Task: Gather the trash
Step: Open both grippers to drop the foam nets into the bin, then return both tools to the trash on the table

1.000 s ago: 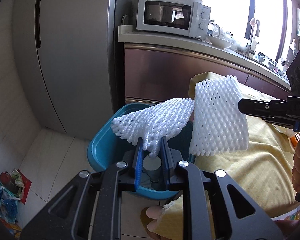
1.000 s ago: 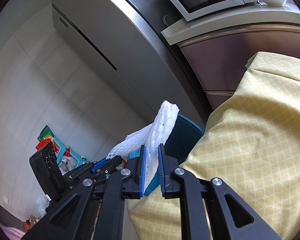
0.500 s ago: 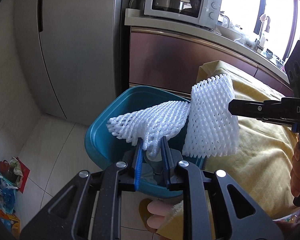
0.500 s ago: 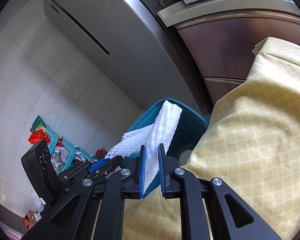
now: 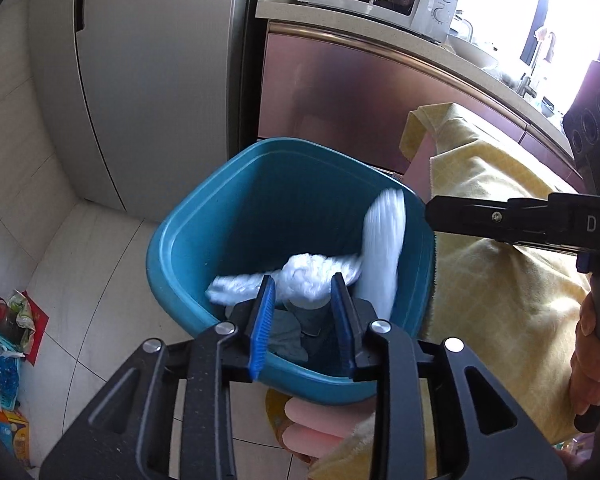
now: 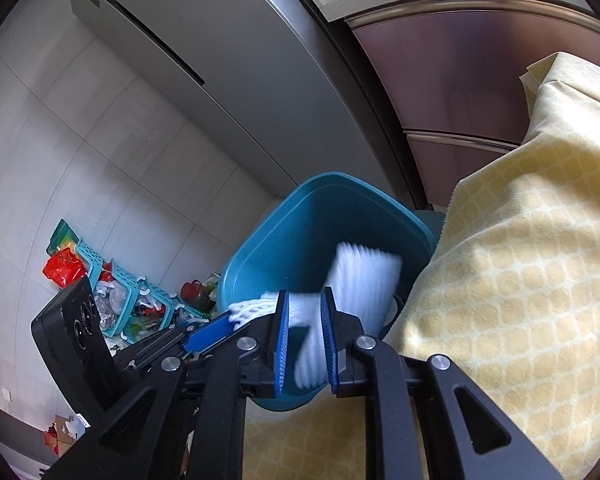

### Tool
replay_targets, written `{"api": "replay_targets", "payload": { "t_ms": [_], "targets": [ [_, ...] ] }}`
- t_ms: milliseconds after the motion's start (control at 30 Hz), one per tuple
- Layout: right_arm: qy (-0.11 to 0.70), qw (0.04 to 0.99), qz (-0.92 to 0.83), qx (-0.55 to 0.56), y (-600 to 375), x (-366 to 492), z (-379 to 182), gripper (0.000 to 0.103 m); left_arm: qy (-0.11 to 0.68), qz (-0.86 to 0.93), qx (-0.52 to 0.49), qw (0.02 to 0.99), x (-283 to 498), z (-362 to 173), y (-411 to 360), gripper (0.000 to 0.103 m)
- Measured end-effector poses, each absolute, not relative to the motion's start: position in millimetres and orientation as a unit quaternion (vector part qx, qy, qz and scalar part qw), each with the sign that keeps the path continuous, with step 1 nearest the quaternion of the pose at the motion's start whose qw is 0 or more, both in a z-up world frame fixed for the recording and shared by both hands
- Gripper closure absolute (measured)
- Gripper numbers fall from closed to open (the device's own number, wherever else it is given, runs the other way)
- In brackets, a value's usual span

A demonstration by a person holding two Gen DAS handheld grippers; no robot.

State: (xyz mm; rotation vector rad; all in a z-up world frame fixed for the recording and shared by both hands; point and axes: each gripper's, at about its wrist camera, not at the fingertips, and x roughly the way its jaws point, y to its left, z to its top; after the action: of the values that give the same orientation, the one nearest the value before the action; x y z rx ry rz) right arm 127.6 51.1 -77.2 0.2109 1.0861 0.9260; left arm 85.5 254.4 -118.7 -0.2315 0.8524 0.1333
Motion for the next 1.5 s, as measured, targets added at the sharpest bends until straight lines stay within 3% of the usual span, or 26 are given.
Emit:
{"api": "replay_targets", "payload": {
  "t_ms": [400,767,1500],
  "targets": [
    [0.484,0.755,0.430,0.109,25,122,-71,0.080,0.403,0.066,-0.107,0.907,83,-118,245,0.066],
    [0.422,0.792,0.426,0.115,-38,94,-36,0.069,0.349,0.016,-0.079,0.933,68,-74,207,0.060],
    [0.359,0.888,0.207,0.200,-263,1,-47,0.069,0.341,-0.232,0.001,0.911,87,-43,-8,0.059]
  ]
}}
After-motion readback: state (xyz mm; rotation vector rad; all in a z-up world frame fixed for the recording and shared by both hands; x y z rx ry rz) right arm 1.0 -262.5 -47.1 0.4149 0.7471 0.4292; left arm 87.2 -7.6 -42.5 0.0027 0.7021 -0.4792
